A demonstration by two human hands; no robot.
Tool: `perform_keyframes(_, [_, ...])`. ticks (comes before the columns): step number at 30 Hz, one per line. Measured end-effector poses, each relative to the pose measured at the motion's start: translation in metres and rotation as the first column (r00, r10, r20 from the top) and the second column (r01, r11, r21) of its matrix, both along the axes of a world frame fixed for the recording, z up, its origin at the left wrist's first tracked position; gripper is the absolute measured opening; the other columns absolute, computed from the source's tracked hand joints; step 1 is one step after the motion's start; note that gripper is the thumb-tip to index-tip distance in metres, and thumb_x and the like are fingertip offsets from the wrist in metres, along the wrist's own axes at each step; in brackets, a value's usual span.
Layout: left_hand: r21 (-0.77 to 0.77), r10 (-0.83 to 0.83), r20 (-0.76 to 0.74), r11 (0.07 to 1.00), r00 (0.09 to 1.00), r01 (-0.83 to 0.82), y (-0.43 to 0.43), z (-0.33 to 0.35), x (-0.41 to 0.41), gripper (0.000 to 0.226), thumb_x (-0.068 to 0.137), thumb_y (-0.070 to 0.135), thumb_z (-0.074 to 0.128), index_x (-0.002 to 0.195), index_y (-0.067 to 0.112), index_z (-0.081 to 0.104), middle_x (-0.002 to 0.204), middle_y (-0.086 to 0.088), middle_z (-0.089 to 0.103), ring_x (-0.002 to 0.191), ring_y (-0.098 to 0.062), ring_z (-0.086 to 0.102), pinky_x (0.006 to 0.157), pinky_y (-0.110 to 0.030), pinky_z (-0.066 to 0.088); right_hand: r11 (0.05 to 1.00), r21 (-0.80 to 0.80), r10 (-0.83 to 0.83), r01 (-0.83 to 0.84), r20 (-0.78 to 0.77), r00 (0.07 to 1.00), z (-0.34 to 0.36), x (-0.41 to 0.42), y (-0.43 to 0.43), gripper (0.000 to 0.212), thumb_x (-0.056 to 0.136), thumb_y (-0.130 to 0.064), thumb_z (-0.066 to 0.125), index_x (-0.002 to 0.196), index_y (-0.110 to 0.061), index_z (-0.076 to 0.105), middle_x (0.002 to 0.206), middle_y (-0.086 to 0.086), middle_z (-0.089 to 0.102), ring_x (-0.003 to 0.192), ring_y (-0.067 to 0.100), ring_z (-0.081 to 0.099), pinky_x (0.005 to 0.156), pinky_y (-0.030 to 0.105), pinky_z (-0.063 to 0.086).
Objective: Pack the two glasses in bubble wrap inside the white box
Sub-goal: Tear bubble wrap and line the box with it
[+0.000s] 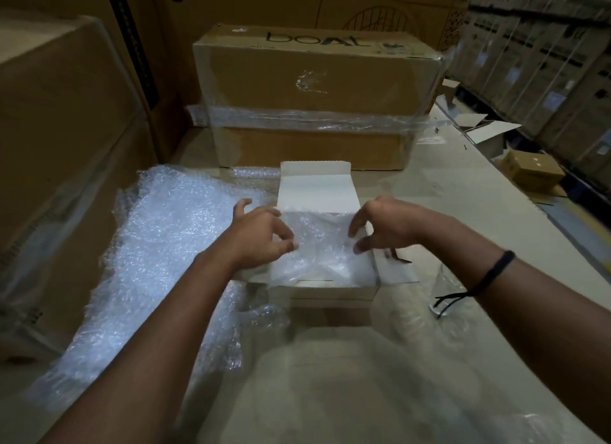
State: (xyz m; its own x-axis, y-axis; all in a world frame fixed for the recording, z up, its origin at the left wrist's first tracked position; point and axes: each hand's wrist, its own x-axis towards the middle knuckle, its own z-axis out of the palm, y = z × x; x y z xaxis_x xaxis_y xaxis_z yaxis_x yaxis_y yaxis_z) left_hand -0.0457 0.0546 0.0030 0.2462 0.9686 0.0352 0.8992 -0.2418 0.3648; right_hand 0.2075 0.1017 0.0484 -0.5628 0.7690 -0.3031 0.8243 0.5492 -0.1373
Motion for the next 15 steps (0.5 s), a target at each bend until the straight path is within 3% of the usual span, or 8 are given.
perform_keyframes(3, [-0.118,-0.158,-0.253,0.984,0.954,0.132,-0.007,-0.005,0.012,0.033,0.082,0.062,0.062,0.088,0.032,0.075,0.117,0.017,0.066,0.133,-0.008,0.036,0.112,-0.051,-0.008,0.996,0.011,0.079,-0.087,0.312,0.947,-0.003,-0.007,-0.014,0.054,0.077,-0.06,0.07,0.122,-0.031,0.063,0.11,-0.009,0.064,0.107,0.017,0.053,0.091,0.031,0.04])
perform_keyframes(5, [-0.121,-0.203,-0.418,0.978,0.885,0.168,-0.007,-0.008,0.026,0.036,0.079,0.063,0.063,0.09,0.031,0.075,0.118,0.013,0.066,0.132,-0.014,0.036,0.113,-0.055,-0.008,0.986,0.016,0.14,-0.165,0.459,0.878,-0.019,-0.017,-0.018,0.056,0.077,-0.062,0.067,0.121,-0.027,0.064,0.118,-0.007,0.063,0.116,0.019,0.052,0.1,0.034,0.033])
perform_keyframes(9, [-0.089,-0.199,-0.568,0.98,0.799,0.18,-0.008,-0.012,0.045,0.028,0.081,0.051,0.067,0.099,0.03,0.073,0.119,0.008,0.065,0.127,-0.022,0.039,0.113,-0.057,-0.005,0.972,0.05,0.163,-0.228,0.551,0.818,-0.041,-0.026,-0.018,0.04,0.081,-0.049,0.069,0.107,-0.02,0.067,0.116,0.003,0.066,0.117,0.023,0.053,0.111,0.045,0.026])
perform_keyframes(12, [-0.1,-0.223,-0.591,0.974,0.775,0.204,-0.007,-0.015,0.047,0.026,0.083,0.046,0.068,0.104,0.03,0.073,0.125,0.007,0.063,0.128,-0.023,0.039,0.114,-0.057,-0.002,0.975,0.029,0.163,-0.221,0.585,0.794,-0.036,-0.031,-0.02,0.035,0.082,-0.048,0.069,0.103,-0.02,0.067,0.114,0.003,0.067,0.116,0.023,0.054,0.109,0.045,0.025])
perform_keyframes(15, [-0.094,-0.211,-0.432,0.978,0.877,0.189,-0.006,-0.003,0.038,0.025,0.082,0.045,0.071,0.104,0.033,0.074,0.126,0.013,0.06,0.127,-0.018,0.038,0.112,-0.049,0.009,0.972,0.057,0.174,-0.228,0.479,0.861,-0.019,-0.033,-0.022,0.02,0.092,-0.036,0.062,0.105,-0.02,0.066,0.116,0.001,0.068,0.108,0.021,0.059,0.103,0.041,0.034])
